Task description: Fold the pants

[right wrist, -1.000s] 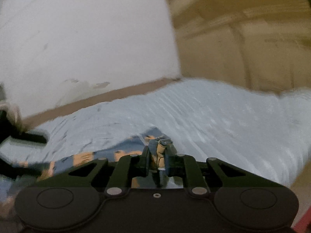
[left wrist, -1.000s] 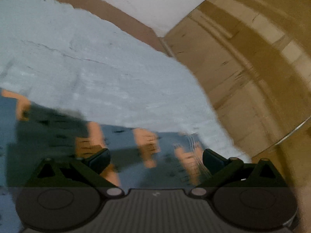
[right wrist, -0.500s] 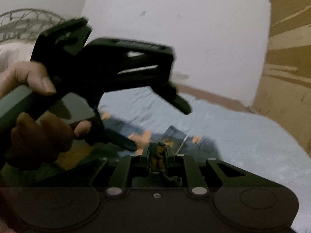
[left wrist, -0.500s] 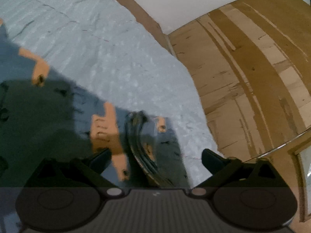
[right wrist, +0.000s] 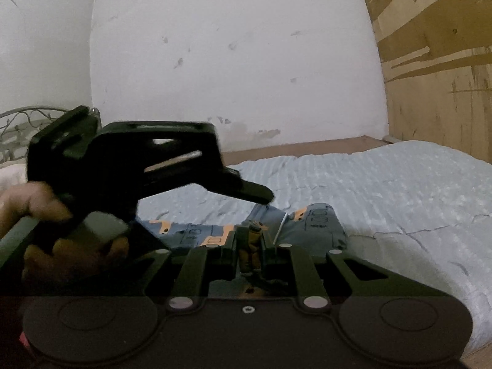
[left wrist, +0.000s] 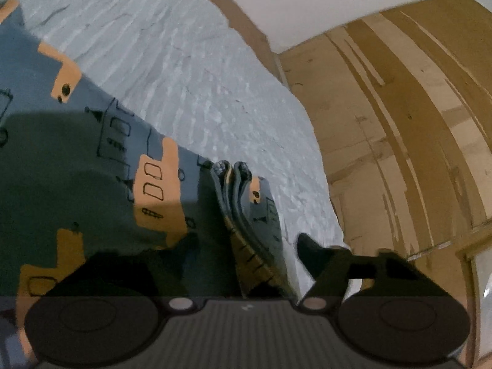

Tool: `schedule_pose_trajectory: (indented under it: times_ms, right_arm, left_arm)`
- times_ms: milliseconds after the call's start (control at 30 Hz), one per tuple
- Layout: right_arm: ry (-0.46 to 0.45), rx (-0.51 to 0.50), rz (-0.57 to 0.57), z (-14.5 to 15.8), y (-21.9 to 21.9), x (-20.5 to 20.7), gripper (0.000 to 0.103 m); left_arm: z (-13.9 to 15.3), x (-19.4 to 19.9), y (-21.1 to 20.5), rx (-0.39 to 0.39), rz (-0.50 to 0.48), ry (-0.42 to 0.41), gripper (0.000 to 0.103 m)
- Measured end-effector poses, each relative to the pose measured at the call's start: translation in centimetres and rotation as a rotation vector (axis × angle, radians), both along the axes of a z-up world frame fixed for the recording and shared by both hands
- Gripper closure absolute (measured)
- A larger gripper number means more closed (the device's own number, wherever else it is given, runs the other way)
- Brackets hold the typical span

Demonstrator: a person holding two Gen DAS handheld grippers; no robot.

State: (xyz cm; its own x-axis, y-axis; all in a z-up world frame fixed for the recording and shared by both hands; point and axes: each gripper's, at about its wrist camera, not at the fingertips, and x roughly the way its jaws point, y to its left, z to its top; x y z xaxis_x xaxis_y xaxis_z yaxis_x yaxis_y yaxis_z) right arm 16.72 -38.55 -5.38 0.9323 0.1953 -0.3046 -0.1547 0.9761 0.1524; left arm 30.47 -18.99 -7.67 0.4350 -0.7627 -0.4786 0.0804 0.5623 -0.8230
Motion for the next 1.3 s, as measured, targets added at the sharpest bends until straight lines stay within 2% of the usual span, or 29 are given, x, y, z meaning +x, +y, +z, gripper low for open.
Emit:
schedule_pose_trajectory:
  times_ms: [33,100,133,167,267,400,667,1000,1133,1300]
  right_arm:
    - [0.003,-0.004,0.004,0.0,0.1,0.0,0.088]
    - [0.007,-0.018,0.006,-0.1,0.3,0.0,0.088]
    - [0.01,-0.027,0.006,-0.2,0.4,0.0,0.088]
    - [0.01,-0.035,0.005,-0.1,0.4,0.2,0.088]
    - [0.008,-0.067,0.008,-0.2,0.8,0.3,0.088]
    - [0.011,-0.082,0.019,-0.3,1.5,0.6,0.088]
    - [-0.013,-0.055,0.071,1.4,3.7,0.8,0.088]
    - [-0.007,-0.07,0.171,2.3,8.1,1.3,0.088]
    - [-0.01,-0.077,0.215,3.0,9.8,1.9,0.088]
    - [0.007,-0.079,0.281,3.3,12.0,2.9,0.088]
  left_arm:
    - [0.0,0.1,-0.1,0.002,0.008,0.002,0.045]
    - [0.2,-0.1,-0.5,0.025,0.023,-0.012,0.064]
    - [0.4,-0.2,-0.6,0.04,0.029,-0.022,0.07]
    - [0.6,-0.4,-0.7,0.065,0.036,-0.029,0.081]
    - [1.0,-0.4,-0.7,0.129,0.046,-0.035,0.09]
    - [2.2,-0.8,-0.6,0.189,0.049,-0.063,0.092]
    - [6.0,-2.8,1.6,0.291,0.076,-0.183,0.093]
    - [7.6,-4.4,6.6,0.33,0.144,-0.197,0.093]
    - [8.1,-4.9,9.3,0.331,0.181,-0.204,0.093]
    - [7.6,-5.5,12.9,0.308,0.24,-0.17,0.093]
